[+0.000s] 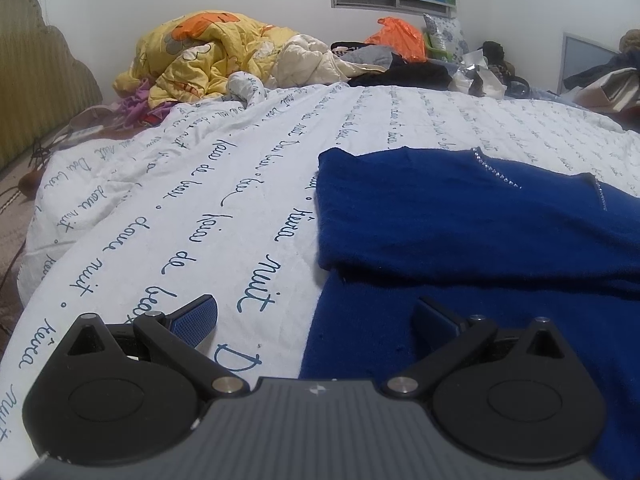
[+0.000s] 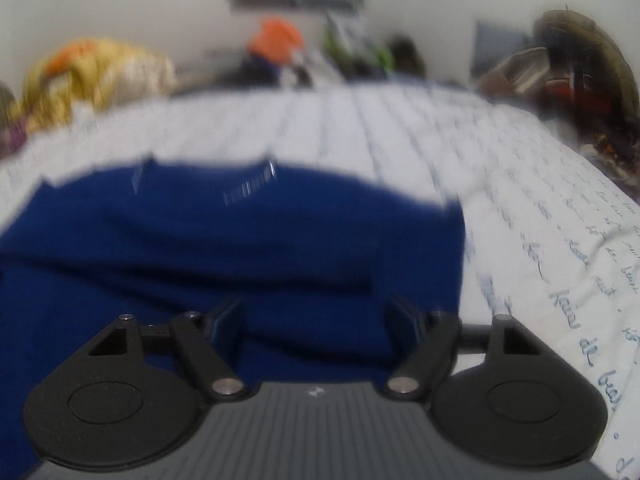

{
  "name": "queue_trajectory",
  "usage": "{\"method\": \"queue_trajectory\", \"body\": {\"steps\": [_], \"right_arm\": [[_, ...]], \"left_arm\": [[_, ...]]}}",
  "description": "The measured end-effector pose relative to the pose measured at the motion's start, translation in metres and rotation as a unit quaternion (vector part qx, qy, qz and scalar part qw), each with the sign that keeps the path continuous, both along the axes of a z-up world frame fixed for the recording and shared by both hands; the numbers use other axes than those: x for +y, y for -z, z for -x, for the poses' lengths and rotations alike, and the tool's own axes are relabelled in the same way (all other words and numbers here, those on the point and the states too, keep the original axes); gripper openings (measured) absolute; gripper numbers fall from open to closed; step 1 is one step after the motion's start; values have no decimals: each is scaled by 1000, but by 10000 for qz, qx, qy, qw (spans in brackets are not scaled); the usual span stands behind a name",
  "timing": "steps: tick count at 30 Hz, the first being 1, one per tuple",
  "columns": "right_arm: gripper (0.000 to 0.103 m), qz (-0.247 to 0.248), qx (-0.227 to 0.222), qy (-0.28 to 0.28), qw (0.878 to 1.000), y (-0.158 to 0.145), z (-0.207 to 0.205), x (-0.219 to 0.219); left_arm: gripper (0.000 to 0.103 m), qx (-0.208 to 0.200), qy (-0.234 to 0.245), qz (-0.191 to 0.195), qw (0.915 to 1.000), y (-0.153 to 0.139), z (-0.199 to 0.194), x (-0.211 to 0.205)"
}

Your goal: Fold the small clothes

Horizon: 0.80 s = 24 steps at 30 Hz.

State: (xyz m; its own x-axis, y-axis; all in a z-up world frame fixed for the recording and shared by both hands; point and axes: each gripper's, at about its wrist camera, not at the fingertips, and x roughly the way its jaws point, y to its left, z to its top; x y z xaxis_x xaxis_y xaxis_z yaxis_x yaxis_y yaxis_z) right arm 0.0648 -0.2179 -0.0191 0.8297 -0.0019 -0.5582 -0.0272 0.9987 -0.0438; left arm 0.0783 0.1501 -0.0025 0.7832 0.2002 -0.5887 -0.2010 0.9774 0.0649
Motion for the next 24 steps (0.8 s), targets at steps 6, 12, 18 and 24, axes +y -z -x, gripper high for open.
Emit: {"method": "queue_trajectory", "body": {"steps": [6,12,18,24], "right_arm": [[87,-63,-113,4,9999,4,2,0],[103,67,29,-208,9998,6,-1,7],[103,33,44,-210,9998,6,0,8],[103,33,39,-220,9997,6,2,8]], "left_arm": [[103,1,-18,31,10000,0,1,1],[103,-2,-49,2,10000,0,1,1],[103,9,-54,39,10000,1,1,2],[103,39,-49,101,9999,1,1,3]]}}
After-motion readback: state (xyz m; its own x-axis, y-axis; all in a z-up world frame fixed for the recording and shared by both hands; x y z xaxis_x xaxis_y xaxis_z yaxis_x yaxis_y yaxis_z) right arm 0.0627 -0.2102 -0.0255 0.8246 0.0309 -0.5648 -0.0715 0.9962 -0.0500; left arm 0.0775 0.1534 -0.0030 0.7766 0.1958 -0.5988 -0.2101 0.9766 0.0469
